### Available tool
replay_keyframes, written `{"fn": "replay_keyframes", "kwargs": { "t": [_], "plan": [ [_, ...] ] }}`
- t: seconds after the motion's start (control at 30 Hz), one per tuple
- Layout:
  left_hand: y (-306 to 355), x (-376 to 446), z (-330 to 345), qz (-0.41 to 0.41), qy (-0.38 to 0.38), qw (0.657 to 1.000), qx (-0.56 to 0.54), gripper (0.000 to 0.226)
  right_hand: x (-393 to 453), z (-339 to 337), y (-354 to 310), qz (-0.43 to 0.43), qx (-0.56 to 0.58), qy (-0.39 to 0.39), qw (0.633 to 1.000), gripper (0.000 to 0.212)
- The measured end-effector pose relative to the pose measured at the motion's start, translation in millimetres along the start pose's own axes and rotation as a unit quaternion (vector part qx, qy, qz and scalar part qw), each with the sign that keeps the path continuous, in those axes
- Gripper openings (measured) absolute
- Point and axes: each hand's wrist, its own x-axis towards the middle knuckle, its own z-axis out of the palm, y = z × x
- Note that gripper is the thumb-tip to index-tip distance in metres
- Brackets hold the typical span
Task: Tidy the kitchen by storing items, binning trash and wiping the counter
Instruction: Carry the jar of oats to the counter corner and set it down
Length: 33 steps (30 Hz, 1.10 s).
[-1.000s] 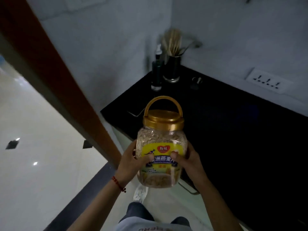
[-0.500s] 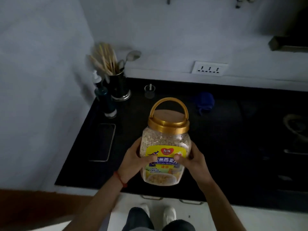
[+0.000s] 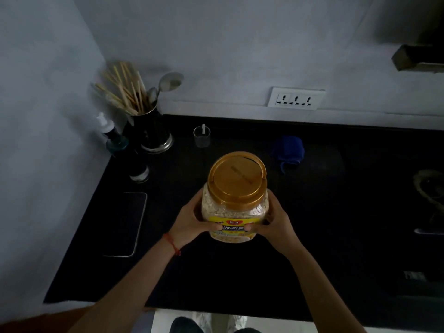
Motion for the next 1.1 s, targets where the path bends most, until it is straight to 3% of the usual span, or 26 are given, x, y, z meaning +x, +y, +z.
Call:
{"fn": "replay_keyframes", "kwargs": {
  "t": [0.13,0.37,0.53,0.8,1.1],
  "plan": [
    [2.1,26.2,-5.4,0.006,0.018,0.999,0.05,0.098,26.2,-8.4,0.2,-0.012,-0.074,0.017,0.997,0.108],
    [21.9,87.5,-7.6,0.02,0.063,0.996,0.052,0.093,91.5,-29.5,-6.1,-0.042,-0.109,0.054,0.992,0.103],
    [31.4,131.3,-1.4,0.04,0.131,0.989,0.046,0.072,134.7,-39.6,-17.5,-0.058,-0.103,0.075,0.99,0.092],
    [44.5,184.5,5.1,0.046,0.192,0.979,0.046,0.068,183.6,-46.8,-34.0,-0.061,-0.157,0.149,0.974,0.054],
    [50.6,200.2,1.9,0.012,0.21,0.977,0.047,0.064,196.7,-42.5,-38.5,-0.03,-0.207,0.159,0.965,0.059]
  ]
}}
